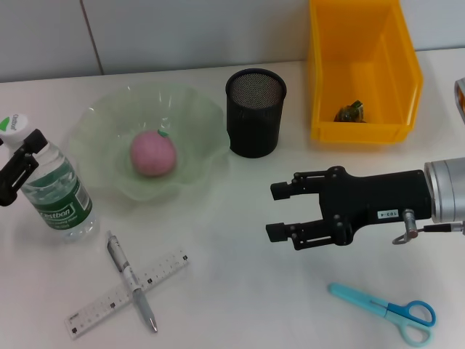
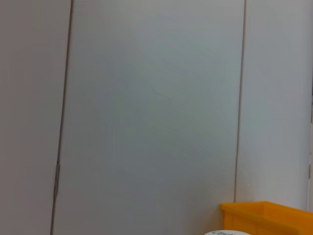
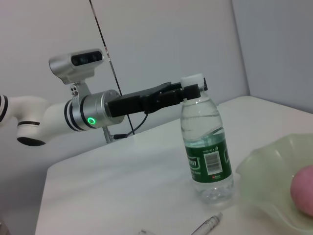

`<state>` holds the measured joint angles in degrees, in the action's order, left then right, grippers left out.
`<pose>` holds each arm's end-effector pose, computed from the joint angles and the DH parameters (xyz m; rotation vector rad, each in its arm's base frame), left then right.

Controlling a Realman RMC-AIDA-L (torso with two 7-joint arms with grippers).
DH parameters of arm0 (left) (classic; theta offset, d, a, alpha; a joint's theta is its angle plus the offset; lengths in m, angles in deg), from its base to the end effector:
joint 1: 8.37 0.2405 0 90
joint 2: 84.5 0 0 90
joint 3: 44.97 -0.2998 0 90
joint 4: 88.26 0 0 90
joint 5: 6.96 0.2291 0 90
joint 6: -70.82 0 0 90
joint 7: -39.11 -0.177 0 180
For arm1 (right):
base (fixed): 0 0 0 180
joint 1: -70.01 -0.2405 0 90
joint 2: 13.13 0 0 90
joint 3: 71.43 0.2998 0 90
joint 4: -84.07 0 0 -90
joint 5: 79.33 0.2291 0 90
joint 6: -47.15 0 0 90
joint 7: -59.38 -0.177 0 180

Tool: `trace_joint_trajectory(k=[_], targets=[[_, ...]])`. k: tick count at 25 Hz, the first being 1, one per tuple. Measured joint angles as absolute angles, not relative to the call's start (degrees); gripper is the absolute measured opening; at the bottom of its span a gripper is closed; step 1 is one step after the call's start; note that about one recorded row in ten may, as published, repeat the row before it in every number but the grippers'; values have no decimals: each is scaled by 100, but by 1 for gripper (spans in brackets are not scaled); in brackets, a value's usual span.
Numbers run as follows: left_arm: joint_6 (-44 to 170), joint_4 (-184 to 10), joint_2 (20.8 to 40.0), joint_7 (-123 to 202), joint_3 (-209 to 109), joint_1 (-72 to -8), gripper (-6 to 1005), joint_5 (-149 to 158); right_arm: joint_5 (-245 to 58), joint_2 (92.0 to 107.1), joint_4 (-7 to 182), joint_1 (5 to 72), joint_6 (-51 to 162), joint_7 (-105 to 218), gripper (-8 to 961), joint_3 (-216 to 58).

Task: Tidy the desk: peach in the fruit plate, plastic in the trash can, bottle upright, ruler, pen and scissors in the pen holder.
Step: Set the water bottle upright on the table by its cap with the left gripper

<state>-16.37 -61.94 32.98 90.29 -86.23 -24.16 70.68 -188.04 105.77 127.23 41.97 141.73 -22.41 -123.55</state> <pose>-0.3592 0.3320 0.0035 -2.0866 -0.4532 -0.9840 0.2667 0.3529 -0.0575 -2.9184 0.5075 0.7187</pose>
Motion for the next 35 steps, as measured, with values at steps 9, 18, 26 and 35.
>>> trace_joint_trajectory(k=[9, 18, 26, 35], targets=[[-1542, -6225, 3330, 8956, -8625, -2450, 433, 7083, -18797, 10579, 12723, 4152, 14218, -2268, 753, -12319], [-1583, -6225, 3336, 8977, -8642, -2472, 433, 7085, -18795, 10579, 12722, 4134, 14228, -2295, 753, -12320], [-1586, -6225, 3336, 8969, -8647, -2486, 434, 7091, -18795, 10578, 12722, 4142, 14235, -2328, 753, -12322], [-1587, -6225, 3343, 8961, -8653, -2498, 434, 7091, -18795, 10578, 12723, 4153, 14290, -2375, 752, -12302]])
